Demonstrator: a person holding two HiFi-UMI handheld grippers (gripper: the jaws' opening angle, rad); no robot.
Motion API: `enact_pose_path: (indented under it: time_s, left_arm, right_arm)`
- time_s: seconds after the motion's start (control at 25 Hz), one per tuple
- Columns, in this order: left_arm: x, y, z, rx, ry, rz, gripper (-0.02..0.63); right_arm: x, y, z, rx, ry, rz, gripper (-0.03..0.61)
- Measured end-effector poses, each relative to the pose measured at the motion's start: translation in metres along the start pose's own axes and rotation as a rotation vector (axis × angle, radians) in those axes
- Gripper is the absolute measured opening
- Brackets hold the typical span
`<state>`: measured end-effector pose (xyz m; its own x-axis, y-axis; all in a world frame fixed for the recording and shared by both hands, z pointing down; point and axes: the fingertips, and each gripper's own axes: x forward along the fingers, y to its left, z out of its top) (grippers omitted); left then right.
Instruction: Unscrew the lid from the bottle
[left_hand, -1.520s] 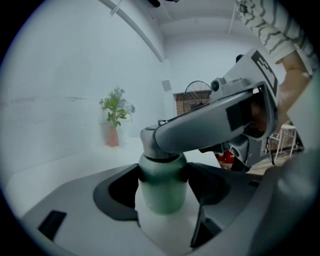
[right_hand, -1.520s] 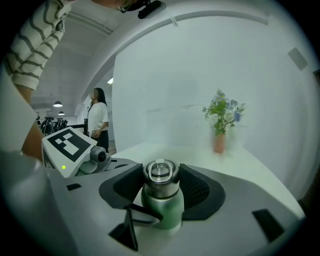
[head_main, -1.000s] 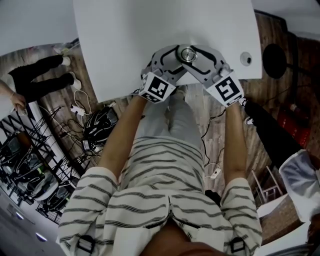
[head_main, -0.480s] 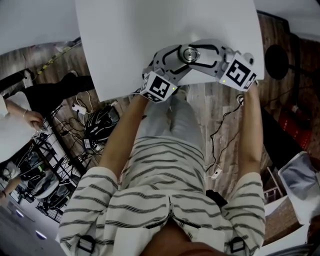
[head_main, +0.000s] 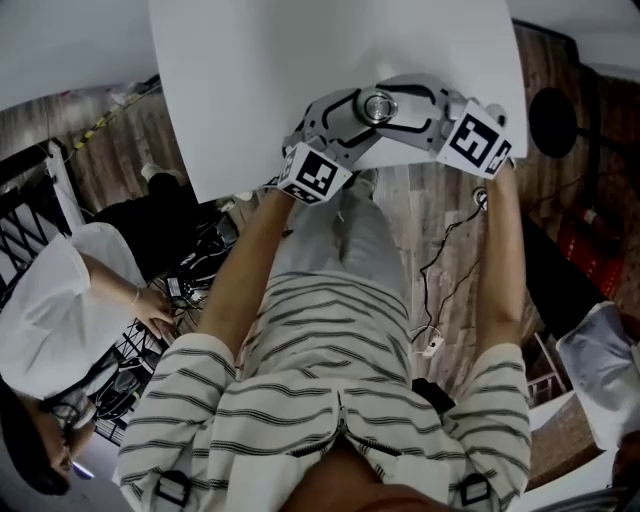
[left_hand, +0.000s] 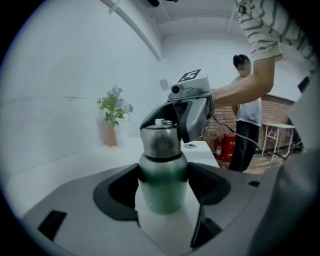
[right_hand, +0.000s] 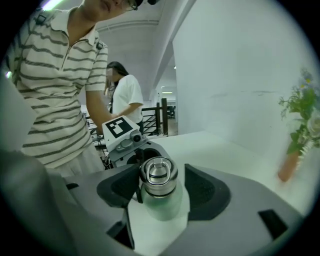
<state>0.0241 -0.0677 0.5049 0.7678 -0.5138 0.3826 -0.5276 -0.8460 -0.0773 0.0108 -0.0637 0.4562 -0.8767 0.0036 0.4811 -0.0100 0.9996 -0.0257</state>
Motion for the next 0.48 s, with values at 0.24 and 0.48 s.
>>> enact_pose_path:
  time_s: [0.24,0.48]
  left_arm:
    - [-0.0023,0.0006,0.0008,0.003,-0.005,0.006,0.308]
    - [-0.0007,-0.0010,0.0014,0.001,-0.005,0.012,0.308]
  right_arm:
    - [-0.0079,-0.0039,0.0070,0.085,-0.115,-0.292,0.351]
    - [-0.0082,-0.0055,0.0084,0.282,-0.235,-0.627,0.331]
